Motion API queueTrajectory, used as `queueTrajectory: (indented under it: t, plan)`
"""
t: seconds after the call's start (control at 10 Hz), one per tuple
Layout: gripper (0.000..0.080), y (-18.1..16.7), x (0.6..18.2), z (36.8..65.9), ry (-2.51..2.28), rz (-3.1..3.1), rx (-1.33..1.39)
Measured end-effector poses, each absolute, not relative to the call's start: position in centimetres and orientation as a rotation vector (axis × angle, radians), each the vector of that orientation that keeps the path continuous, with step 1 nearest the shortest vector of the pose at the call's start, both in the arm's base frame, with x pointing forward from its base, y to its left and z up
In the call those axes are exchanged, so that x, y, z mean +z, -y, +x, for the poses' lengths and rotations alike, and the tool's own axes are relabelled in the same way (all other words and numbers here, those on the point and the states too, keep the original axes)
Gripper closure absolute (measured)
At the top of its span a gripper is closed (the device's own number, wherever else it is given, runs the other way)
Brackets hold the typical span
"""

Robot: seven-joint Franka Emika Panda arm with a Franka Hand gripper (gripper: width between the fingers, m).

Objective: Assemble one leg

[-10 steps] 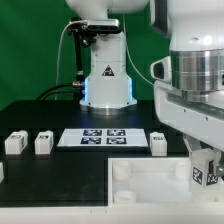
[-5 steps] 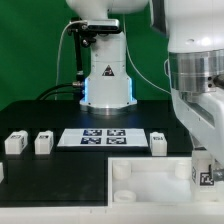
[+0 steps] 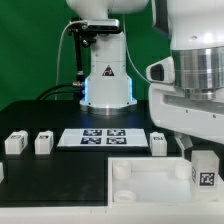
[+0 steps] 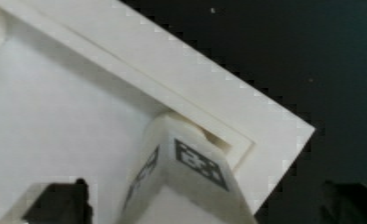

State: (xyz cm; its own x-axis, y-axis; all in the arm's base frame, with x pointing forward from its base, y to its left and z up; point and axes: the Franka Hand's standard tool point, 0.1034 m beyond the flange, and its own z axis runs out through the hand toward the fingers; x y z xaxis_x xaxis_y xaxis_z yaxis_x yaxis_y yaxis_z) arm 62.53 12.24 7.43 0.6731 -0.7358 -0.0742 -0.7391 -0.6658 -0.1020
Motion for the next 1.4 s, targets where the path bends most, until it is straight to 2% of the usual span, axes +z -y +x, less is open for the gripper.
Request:
queueTrajectory:
  t: [0.5,0.6,0.8,0.9,1.0,1.4]
  plan:
    - [0.015,-11.38,7.2,62.45,-0.123,-3.089,-0.037]
    - [0.015,-11.34,7.15,62.44,-0.155,-3.087,-0.036]
    - [0.0402,-11.44,7.08,62.4,-0.276,-3.073,-0.03]
    - [0.0402,-11.55,7.05,62.37,-0.444,-3.048,-0.023]
    - [0.0508,-11.54,7.05,62.38,-0.505,-3.038,-0.022]
    - [0.0508,-11.25,7.4,62.78,-1.244,-2.803,0.051]
